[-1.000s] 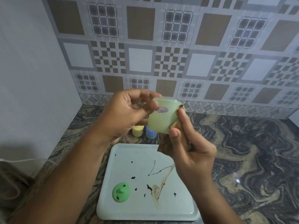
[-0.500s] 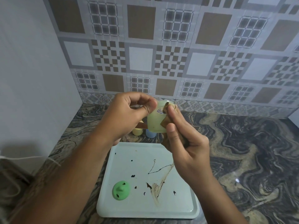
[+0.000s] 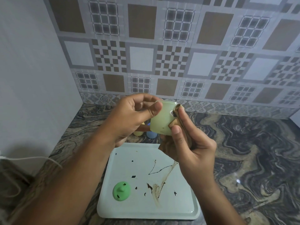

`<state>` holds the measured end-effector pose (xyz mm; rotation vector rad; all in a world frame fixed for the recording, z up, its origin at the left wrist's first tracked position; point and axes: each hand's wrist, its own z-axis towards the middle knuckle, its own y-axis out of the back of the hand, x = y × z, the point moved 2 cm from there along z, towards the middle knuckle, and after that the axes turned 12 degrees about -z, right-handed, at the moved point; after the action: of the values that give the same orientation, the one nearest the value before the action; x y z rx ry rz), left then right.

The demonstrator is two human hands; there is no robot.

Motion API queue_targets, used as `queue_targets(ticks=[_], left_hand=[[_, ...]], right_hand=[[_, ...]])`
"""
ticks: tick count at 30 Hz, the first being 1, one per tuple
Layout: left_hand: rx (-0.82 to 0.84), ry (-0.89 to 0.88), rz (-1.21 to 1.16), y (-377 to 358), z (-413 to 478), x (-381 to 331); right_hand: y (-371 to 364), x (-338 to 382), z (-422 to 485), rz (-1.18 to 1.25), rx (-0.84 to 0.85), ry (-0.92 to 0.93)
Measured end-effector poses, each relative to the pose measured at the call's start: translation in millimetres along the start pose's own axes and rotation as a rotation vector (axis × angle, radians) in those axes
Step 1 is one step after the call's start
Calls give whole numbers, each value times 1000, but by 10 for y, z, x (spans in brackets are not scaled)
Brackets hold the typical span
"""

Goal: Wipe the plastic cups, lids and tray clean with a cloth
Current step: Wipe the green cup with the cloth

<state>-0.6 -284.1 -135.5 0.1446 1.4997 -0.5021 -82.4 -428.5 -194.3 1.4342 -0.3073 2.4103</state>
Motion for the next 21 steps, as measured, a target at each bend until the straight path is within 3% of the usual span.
queue_targets(ticks=[8,21], left_hand=[[-109,-44,15,-110,-25,14],[-110,-83,-57,-92,-49,-31]], right_hand=[[-45,-78,-26,-105,7,51],[-47,26,6,-86,32,140]])
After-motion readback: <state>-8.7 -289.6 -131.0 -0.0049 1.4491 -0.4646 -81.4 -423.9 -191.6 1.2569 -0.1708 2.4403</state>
